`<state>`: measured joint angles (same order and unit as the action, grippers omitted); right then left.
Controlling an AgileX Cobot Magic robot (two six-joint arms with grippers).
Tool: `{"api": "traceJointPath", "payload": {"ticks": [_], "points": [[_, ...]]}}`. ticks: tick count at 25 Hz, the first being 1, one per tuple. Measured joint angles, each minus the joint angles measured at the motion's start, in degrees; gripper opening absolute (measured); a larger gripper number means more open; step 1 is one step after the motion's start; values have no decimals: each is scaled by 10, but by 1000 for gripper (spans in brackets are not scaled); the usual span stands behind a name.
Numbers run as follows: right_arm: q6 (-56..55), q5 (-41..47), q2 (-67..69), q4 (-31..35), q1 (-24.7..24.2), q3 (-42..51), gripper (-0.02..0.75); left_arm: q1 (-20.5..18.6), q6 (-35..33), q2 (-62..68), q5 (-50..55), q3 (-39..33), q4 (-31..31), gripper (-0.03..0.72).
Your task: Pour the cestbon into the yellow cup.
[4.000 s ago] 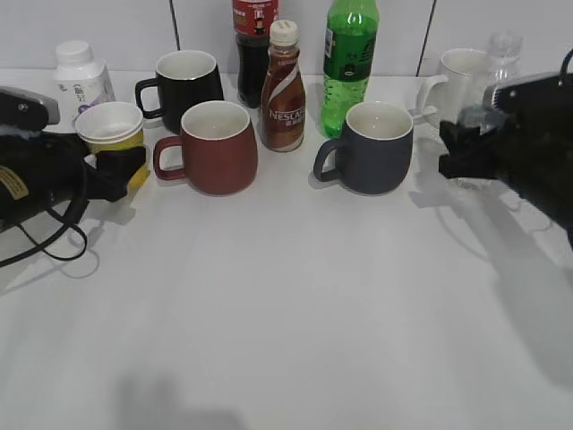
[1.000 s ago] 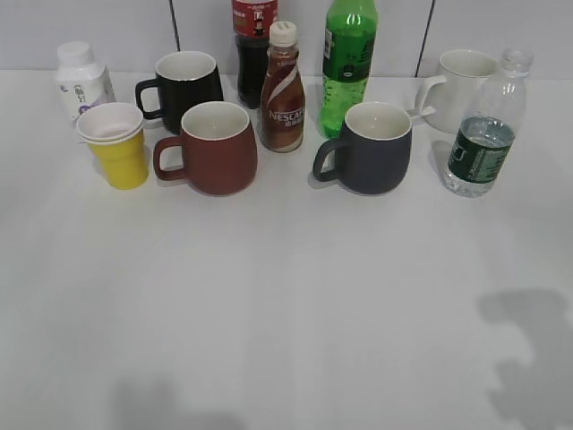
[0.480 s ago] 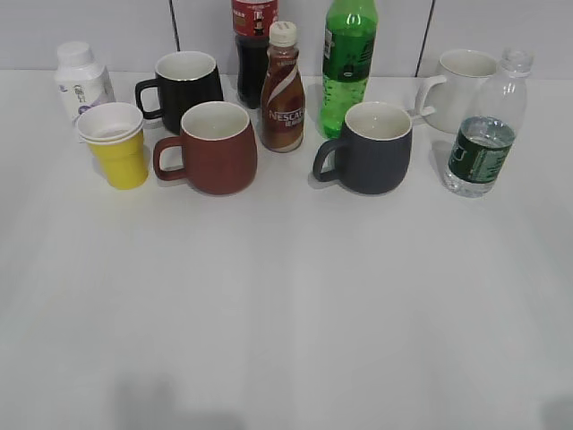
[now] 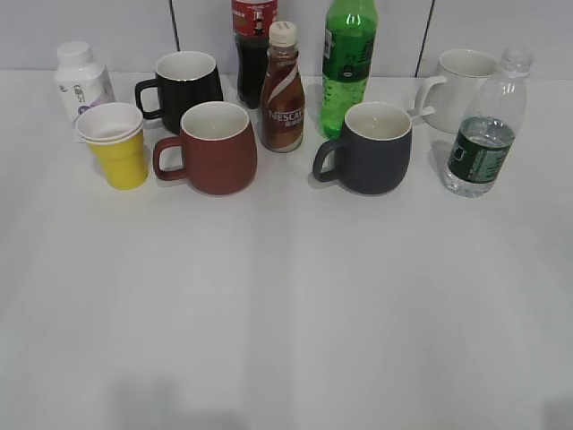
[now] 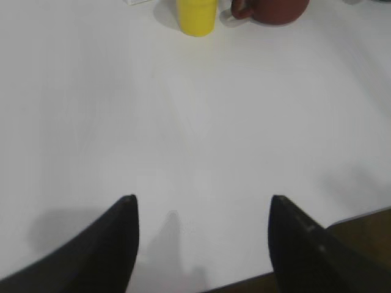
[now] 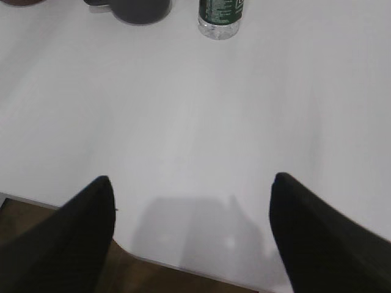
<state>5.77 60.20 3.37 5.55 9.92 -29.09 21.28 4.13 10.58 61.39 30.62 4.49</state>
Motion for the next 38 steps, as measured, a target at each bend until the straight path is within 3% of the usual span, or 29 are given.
{"api": "traceJointPath", "payload": {"ticks": [10, 18, 21, 38], "points": [[0, -2, 0, 0, -2, 0, 592, -3, 0, -6, 0, 0, -2, 495], [0, -3, 0, 0, -66, 0, 592, -149, 0, -67, -5, 0, -4, 496], [0, -3, 0, 0, -68, 0, 591, -174, 0, -105, -5, 0, -4, 496], [0, -5, -37, 0, -70, 0, 590, -171, 0, -109, -5, 0, -4, 496]]}}
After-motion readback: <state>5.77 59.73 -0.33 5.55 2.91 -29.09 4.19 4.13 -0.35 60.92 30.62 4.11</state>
